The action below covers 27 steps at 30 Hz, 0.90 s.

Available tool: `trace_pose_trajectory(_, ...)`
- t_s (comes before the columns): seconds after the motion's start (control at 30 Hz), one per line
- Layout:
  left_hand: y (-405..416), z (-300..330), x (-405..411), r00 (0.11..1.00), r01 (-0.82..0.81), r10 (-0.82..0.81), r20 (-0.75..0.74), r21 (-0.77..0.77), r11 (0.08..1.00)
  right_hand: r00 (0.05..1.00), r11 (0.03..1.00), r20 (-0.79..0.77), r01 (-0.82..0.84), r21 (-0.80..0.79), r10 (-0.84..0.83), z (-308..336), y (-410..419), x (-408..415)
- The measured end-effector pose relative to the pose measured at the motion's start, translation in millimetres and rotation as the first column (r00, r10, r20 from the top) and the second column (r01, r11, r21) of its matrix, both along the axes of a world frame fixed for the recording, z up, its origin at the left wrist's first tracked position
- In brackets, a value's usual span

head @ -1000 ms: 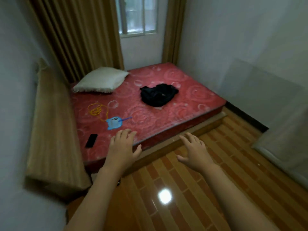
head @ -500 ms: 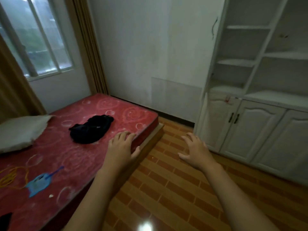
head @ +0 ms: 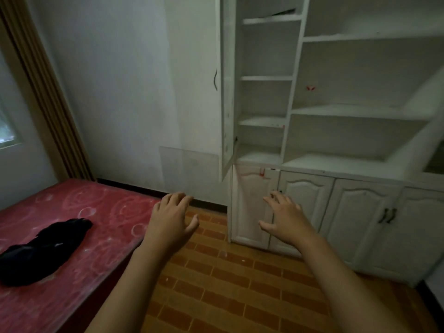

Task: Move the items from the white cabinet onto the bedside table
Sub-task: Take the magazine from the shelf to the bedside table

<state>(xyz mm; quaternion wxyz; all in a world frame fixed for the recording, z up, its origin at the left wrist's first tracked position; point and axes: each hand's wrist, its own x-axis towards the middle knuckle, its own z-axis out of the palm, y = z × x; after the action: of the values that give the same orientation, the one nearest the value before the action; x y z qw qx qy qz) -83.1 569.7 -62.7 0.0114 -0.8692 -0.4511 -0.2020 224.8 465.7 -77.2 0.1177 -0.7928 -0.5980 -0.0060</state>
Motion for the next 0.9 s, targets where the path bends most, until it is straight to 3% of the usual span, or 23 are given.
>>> trace_pose_trajectory(0.23, 44.7, 39.4, 109.8, 0.993, 0.12, -0.12, -0.016, 0.051, 0.991, 0.997, 0.994, 0.017, 0.069, 0.088, -0.071, 49.7, 14.5, 106.7)
trace_pose_trajectory(0.5, 109.2, 47.5, 199.1, 0.978, 0.207, -0.207, 0.008, 0.02, 0.978, 0.99, 0.983, 0.018, 0.133, 0.127, -0.137, 63.5, 49.1, 177.3)
trace_pose_trajectory(0.9, 288.9, 84.8, 316.2, 0.96, 0.278, -0.279, -0.007, 0.099, 0.955, 0.973, 0.963, 0.05, 0.213, 0.167, -0.224, 103.0, 203.4, 275.3)
